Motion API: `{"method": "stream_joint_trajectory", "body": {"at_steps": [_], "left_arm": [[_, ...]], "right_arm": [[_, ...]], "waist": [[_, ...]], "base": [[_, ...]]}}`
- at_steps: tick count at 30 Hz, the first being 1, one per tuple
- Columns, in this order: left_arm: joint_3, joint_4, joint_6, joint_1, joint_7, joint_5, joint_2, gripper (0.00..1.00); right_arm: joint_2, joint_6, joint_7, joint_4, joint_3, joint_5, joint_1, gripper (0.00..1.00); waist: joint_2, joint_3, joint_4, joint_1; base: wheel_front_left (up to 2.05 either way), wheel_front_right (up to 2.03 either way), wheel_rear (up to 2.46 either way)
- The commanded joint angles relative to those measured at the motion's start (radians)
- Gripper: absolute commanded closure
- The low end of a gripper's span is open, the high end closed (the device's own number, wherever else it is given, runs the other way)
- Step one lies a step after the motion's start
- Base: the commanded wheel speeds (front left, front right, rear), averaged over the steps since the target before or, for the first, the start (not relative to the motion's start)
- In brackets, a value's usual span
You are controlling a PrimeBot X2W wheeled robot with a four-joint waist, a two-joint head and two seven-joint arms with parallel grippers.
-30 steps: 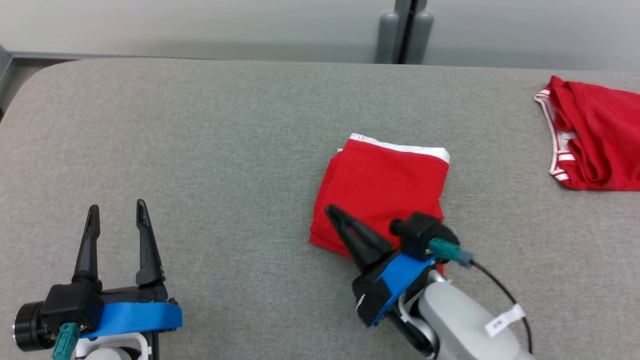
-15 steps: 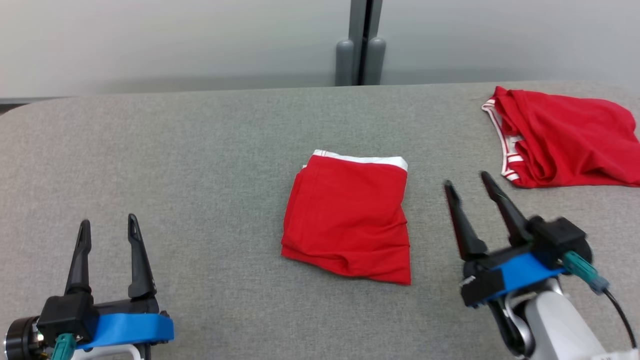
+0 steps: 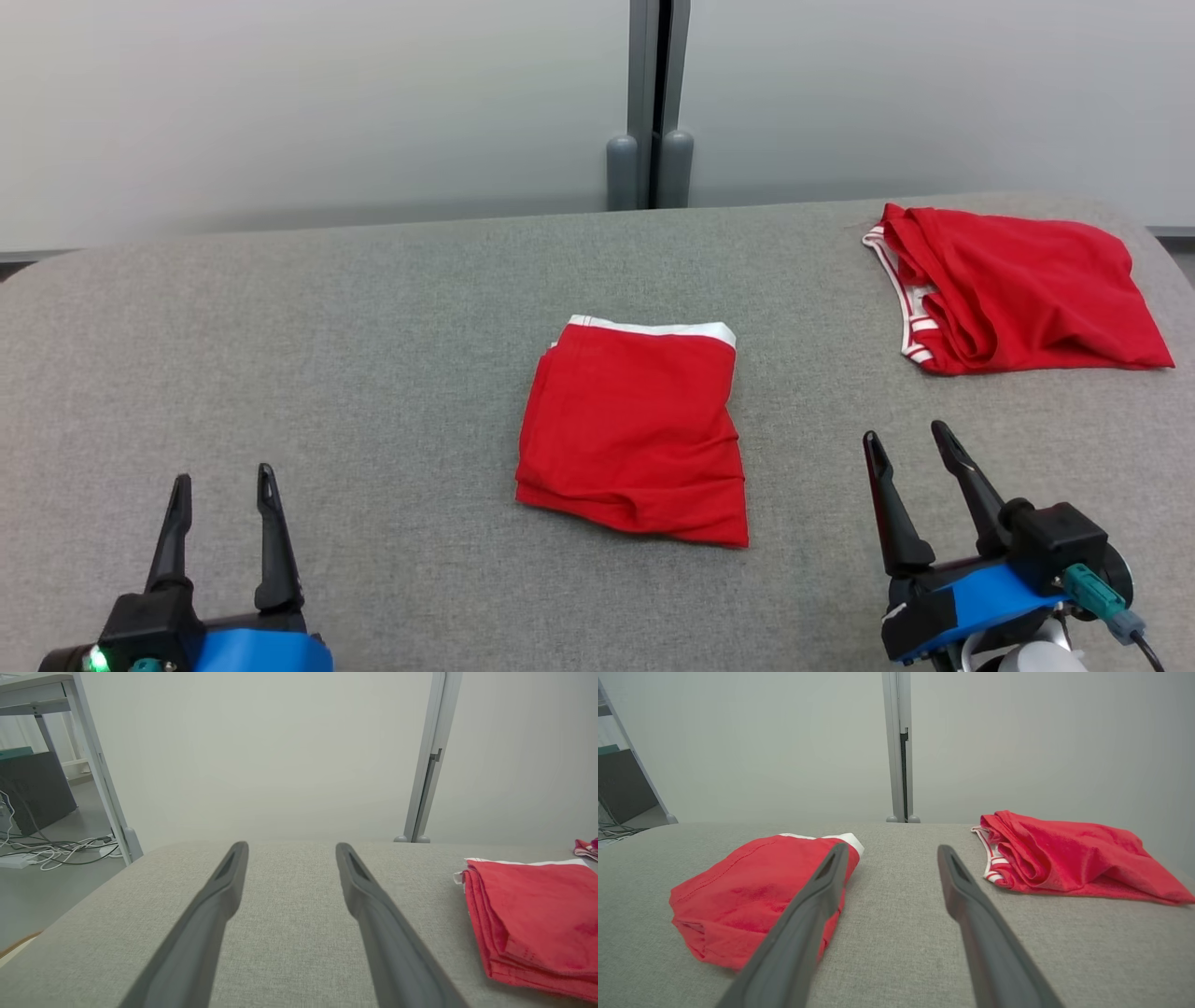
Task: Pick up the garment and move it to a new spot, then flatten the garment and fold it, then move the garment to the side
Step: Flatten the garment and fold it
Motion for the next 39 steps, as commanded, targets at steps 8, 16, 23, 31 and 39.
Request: {"method": "stream_joint_trajectory", "body": {"at_steps": [8,16,23,31,39], "left_arm": [[-0.010,0.020,0.005,0.030,0.028,-0.003,0.015,0.00],[-0.044,-0.030,-0.033,0.015,0.104,-0.033,0.034,0.00],[-0.046,-0.054,-0.046,0.013,0.119,-0.063,0.049,0.00],[-0.049,-0.054,-0.036,0.011,0.122,-0.073,0.056,0.00],[-0.053,-0.052,-0.030,0.010,0.124,-0.083,0.058,0.00]], "right_arm": [[0.019,0.000,0.054,-0.048,-0.012,-0.036,0.039,0.00],[0.022,0.000,0.111,-0.088,-0.029,-0.052,0.056,0.00],[0.022,0.000,0.121,-0.099,-0.023,-0.039,0.054,0.00],[0.022,0.000,0.123,-0.089,-0.021,-0.029,0.057,0.00],[0.023,0.000,0.123,-0.084,-0.019,-0.026,0.056,0.00]], "waist": [[0.0000,-0.042,0.013,0.0002],[0.0000,-0.046,0.025,0.0002],[0.0000,-0.042,0.023,0.0002],[0.0000,-0.042,0.020,0.0002],[0.0000,-0.042,0.019,0.0002]], "base": [[0.00,0.00,0.00],[0.00,0.00,0.00],[0.00,0.00,0.00],[0.00,0.00,0.00],[0.00,0.00,0.00]]}}
